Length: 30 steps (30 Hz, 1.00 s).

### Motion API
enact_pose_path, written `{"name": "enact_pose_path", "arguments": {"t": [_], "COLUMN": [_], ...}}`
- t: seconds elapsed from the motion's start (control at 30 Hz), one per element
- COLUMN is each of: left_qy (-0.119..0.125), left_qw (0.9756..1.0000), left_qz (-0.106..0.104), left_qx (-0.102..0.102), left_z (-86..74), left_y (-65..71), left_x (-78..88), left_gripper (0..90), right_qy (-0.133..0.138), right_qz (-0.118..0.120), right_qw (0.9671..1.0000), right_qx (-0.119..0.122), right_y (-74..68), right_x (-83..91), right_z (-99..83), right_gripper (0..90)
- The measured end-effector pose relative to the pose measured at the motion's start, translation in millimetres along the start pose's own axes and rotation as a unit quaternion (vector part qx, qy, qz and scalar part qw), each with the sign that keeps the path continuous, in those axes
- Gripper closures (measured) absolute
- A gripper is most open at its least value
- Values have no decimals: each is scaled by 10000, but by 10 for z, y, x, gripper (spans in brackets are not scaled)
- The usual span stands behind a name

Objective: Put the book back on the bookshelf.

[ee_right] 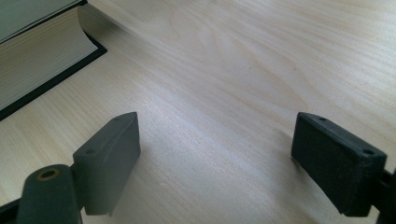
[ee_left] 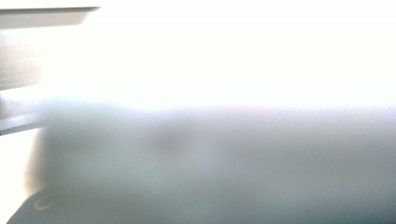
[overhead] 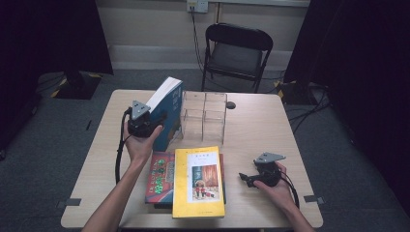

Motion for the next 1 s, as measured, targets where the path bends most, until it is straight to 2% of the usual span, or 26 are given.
{"name": "enact_pose_path", "arguments": {"t": [0.1, 0.17, 0.4, 0.57, 0.73, 0.87, 1.0], "left_qy": [-10, -2, 13, -28, 46, -59, -401], "left_qw": [10000, 10000, 9999, 9998, 9994, 9997, 9990], "left_qz": [-14, -92, -93, -168, -269, -176, -197], "left_qx": [-29, -4, 89, 48, 216, 128, -13], "left_z": [-6, -10, -11, -5, 50, 104, 175], "left_y": [6, 7, 5, 1, -11, -19, -31], "left_x": [9, 16, 27, 62, 129, 183, 249], "left_gripper": [532, 513, 517, 499, 481, 480, 528], "right_qy": [0, -4, -2, -4, -4, 0, -1], "right_qz": [2, 1, 2, 1, 0, 1, -1], "right_qw": [10000, 10000, 10000, 10000, 10000, 10000, 10000], "right_qx": [3, -2, 1, -2, 1, 5, 5], "right_y": [0, 0, 0, -1, 0, 0, 0], "right_x": [0, 1, 0, 1, 0, 0, 0], "right_z": [0, -1, -1, -1, -1, 0, 0], "right_gripper": [151, 151, 152, 152, 151, 152, 151]}}
Point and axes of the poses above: each handheld gripper's, and its own axes: x roughly backward along the jaws, z roughly out of its top, y roughly to its right, the point moved 8 cm from there along -x, roughly forward along the jaws, and after that the axes turned 4 degrees about -y, right-handed, at the moved point
